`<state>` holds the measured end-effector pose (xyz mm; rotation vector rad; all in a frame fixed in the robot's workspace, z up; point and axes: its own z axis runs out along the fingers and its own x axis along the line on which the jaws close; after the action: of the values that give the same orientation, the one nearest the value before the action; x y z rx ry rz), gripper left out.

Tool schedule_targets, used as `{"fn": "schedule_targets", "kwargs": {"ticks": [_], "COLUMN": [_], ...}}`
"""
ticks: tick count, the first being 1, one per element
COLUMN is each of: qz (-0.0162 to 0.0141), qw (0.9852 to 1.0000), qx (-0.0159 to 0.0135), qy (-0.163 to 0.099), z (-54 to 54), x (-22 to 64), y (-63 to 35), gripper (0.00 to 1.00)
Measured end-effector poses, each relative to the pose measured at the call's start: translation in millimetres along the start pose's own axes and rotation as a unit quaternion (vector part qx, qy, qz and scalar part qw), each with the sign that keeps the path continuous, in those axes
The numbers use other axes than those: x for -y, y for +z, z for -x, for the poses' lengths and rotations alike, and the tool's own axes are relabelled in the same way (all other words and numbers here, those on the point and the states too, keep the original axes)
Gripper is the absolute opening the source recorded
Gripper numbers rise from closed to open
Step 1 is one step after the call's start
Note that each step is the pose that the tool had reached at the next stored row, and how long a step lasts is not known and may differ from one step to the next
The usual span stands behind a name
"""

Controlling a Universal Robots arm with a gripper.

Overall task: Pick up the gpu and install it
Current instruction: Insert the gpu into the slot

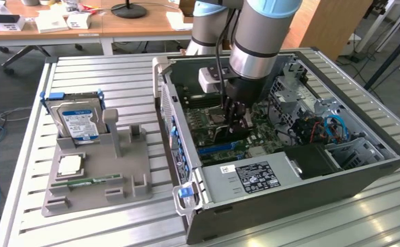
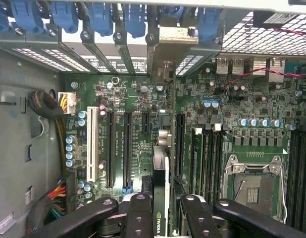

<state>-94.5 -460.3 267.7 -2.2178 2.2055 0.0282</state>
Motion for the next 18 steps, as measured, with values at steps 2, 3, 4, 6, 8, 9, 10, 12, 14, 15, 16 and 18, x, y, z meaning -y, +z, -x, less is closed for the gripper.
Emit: {"fn": "schedule_targets", "kwargs": {"ticks": [2,3,4,6,8,9,10,12,14,15,16,18], "qz": [0.0000,0.0000,0.0001,0.0001,0.0000,0.0000,0.0001,0.0001,0.0001,0.0001,0.0001,0.0001], "qw": [1.0000,1.0000,1.0000,1.0000,1.0000,1.0000,1.0000,1.0000,1.0000,1.0000,1.0000,1.0000], "qx": [0.0000,0.0000,-0.0001,-0.0001,0.0001,0.0000,-0.0001,-0.0001,-0.0001,-0.0001,-0.0001,-0.0001], "qy": [0.000,0.000,0.000,0.000,-0.001,-0.001,-0.001,-0.002,-0.003,-0.003,-0.003,-0.004], "z": [0.0,0.0,-0.1,-0.1,0.0,-0.1,-0.1,-0.1,-0.1,-0.1,-0.1,-0.1], "x": [-0.3,-0.4,-0.4,-0.4,-0.5,-0.5,-0.5,-0.5,-0.5,-0.5,-0.5,-0.5], "y": [1.2,1.6,1.7,2.0,2.7,3.0,3.3,3.7,4.1,4.3,4.5,4.9], "gripper": [0.26,0.26,0.26,0.26,0.26,0.26,0.26,0.26,0.26,0.26,0.26,0.26]}}
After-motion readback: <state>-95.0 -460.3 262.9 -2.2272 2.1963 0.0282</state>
